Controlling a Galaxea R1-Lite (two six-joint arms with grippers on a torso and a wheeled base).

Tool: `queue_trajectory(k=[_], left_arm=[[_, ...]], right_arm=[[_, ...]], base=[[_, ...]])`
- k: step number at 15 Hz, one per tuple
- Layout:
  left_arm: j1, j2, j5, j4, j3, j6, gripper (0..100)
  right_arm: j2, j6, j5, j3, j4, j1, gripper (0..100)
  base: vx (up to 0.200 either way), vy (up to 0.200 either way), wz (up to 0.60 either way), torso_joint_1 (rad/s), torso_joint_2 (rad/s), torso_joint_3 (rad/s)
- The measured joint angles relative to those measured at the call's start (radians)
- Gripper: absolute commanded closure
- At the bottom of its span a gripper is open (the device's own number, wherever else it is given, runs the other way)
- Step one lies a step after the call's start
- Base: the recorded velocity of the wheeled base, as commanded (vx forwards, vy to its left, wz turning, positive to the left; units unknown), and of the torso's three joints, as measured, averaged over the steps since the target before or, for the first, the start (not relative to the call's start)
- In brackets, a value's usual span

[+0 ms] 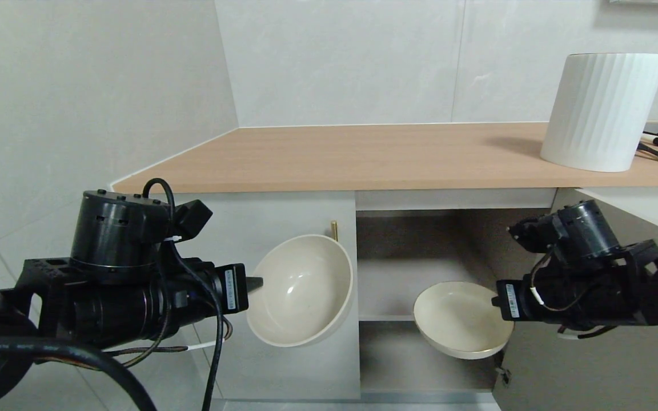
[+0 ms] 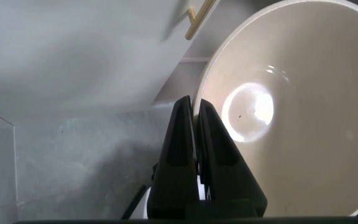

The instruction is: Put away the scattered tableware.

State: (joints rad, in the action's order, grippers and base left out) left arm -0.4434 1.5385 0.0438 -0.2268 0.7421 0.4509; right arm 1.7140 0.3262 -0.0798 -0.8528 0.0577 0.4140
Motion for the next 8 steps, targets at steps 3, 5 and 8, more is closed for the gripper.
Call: queue_trajectory(k=[3, 5, 8], left_arm=[[0.0, 0.003, 0.001, -0.001, 0.0, 0.0, 100], [0.0, 0.009, 0.001, -0.001, 0.001, 0.0, 100], [0.0, 0.017, 0.001, -0.001, 0.001, 0.0, 100]], right_arm=[[0.171, 0.003, -0.007, -0.079, 0.082, -0.002, 100], [0.285, 0.016, -0.019, -0.176, 0.101, -0.01, 100], [0.437, 0.09, -0.053, -0.304, 0.107, -0.016, 100]], base=[[0.0, 0.0, 0.0, 0.0, 0.0, 0.0], [0.0, 0.0, 0.0, 0.0, 0.0, 0.0], [0.0, 0.0, 0.0, 0.0, 0.0, 0.0]])
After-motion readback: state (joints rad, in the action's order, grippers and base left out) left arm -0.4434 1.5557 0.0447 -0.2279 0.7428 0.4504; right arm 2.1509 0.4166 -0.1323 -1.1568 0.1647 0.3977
